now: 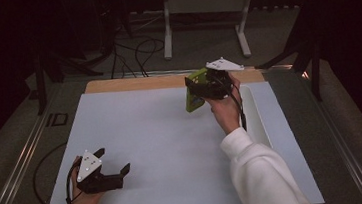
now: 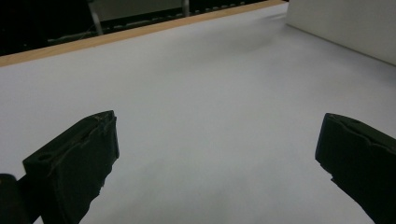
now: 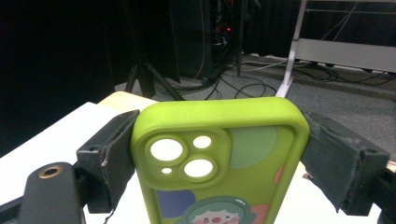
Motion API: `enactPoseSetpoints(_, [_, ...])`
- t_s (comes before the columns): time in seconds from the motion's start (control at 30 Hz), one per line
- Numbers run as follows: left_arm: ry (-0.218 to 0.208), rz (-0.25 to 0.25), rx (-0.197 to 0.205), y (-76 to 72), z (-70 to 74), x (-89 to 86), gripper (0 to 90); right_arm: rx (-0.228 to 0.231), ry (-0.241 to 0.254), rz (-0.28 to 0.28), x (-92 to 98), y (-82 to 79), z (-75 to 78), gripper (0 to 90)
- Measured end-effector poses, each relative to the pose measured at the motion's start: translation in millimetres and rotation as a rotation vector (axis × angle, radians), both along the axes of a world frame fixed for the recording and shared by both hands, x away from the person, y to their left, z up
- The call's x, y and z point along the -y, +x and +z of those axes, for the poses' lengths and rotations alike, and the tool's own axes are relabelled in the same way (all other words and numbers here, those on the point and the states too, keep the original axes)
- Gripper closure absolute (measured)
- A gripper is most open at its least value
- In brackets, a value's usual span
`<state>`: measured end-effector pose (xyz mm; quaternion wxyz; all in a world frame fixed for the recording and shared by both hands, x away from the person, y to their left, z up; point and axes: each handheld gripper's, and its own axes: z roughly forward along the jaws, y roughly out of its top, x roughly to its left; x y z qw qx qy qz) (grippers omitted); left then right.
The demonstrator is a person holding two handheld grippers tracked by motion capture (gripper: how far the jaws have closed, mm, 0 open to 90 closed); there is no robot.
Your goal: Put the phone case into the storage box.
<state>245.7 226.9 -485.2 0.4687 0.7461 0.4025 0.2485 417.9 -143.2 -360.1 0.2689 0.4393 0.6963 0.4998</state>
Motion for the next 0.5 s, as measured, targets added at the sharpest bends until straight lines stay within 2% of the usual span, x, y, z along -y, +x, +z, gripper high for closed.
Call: enactPoseSetpoints(0.5, [0.006, -0.003, -0.004, 0.2, -0.1, 0.6, 0.0, 0.003, 0.003, -0.031, 11.6, 6.7, 7.8, 16.2])
